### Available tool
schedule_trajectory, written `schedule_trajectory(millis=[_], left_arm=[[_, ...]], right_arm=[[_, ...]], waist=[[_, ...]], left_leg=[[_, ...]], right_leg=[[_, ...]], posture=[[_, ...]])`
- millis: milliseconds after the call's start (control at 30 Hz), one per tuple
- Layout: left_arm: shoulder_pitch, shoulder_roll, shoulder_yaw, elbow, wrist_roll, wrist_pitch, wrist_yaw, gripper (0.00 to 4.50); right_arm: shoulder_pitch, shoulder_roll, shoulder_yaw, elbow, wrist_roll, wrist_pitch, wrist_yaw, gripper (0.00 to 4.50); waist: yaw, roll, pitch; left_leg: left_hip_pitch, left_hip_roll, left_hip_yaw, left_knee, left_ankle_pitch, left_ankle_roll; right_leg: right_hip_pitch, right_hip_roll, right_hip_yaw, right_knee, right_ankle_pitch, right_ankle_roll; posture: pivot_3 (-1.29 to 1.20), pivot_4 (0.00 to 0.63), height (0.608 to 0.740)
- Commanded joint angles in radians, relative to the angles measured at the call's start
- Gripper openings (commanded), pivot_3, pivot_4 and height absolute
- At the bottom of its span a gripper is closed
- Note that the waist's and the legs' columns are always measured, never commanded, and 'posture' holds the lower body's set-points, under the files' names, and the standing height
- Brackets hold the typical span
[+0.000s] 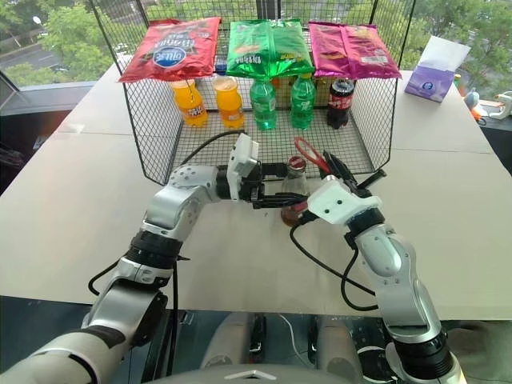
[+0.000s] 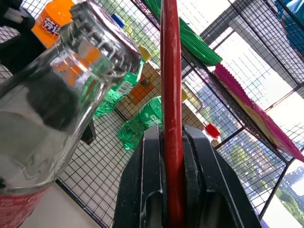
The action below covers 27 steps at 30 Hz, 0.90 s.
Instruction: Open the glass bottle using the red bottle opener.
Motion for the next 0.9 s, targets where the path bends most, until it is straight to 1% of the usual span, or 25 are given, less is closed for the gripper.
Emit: schedule_trajectory(millis=[33, 100, 400, 567, 633, 667, 733, 900], left_arm=[[-0.025, -0.002, -0.002, -0.025, -0.004, -0.005, -0.007, 2.11], [-0.028, -0.001, -0.003, -0.030, -0.007, 0.000, -0.007, 1.99], [-0.036, 0.006, 0.000, -0.021, -0.012, 0.000, -0.016, 1.99], [-0.024, 0.019, -0.004, -0.018, -0.017, 0.014, -0.036, 1.99], [-0.018, 0.024, -0.003, -0.014, -0.010, 0.003, -0.035, 2.72], [-0.016, 0.026, -0.002, -0.011, -0.007, -0.002, -0.035, 2.98], [-0.014, 0.028, -0.003, -0.006, -0.004, -0.008, -0.035, 3.96], [-0.017, 0.023, -0.006, 0.008, 0.003, -0.021, -0.036, 3.96]], right_arm=[[-0.006, 0.004, -0.009, -0.043, -0.001, -0.013, -0.003, 0.00], [-0.004, 0.006, -0.010, -0.045, -0.002, -0.012, -0.003, 0.00], [0.029, 0.017, -0.029, -0.075, 0.021, -0.024, -0.008, 0.00], [0.053, 0.007, -0.015, -0.085, 0.017, -0.043, -0.002, 0.00], [0.055, 0.008, -0.014, -0.083, 0.019, -0.046, -0.002, 0.00], [0.055, 0.009, -0.013, -0.082, 0.020, -0.047, -0.002, 0.00], [0.054, 0.010, -0.010, -0.079, 0.022, -0.050, -0.001, 0.00], [0.046, 0.007, 0.001, -0.069, 0.023, -0.065, 0.007, 0.00]], waist=[[0.001, 0.000, 0.000], [0.001, 0.000, 0.000], [0.001, 0.000, 0.000], [0.001, 0.000, 0.000], [0.000, 0.000, 0.000], [0.000, 0.000, 0.000], [0.000, 0.000, 0.000], [0.000, 0.000, 0.000]], left_leg=[[0.000, 0.000, 0.000, 0.000, 0.000, 0.000], [0.000, 0.000, 0.000, 0.000, 0.000, 0.000], [0.000, 0.000, 0.000, 0.000, 0.000, 0.000], [0.000, 0.000, 0.000, 0.000, 0.000, 0.000], [0.000, 0.000, 0.000, 0.000, 0.000, 0.000], [0.000, 0.000, 0.000, 0.000, 0.000, 0.000], [0.000, 0.000, 0.000, 0.000, 0.000, 0.000], [0.000, 0.000, 0.000, 0.000, 0.000, 0.000]], right_leg=[[0.000, 0.000, 0.000, 0.000, 0.000, 0.000], [0.000, 0.000, 0.000, 0.000, 0.000, 0.000], [0.000, 0.000, 0.000, 0.000, 0.000, 0.000], [0.000, 0.000, 0.000, 0.000, 0.000, 0.000], [0.000, 0.000, 0.000, 0.000, 0.000, 0.000], [0.000, 0.000, 0.000, 0.000, 0.000, 0.000], [0.000, 0.000, 0.000, 0.000, 0.000, 0.000], [0.000, 0.000, 0.000, 0.000, 0.000, 0.000]], posture=[[0.00, 0.150, 0.740], [0.00, 0.150, 0.740], [0.00, 0.150, 0.740], [0.00, 0.150, 0.740], [0.00, 0.150, 0.740], [0.00, 0.150, 0.740], [0.00, 0.150, 0.740], [0.00, 0.150, 0.740]])
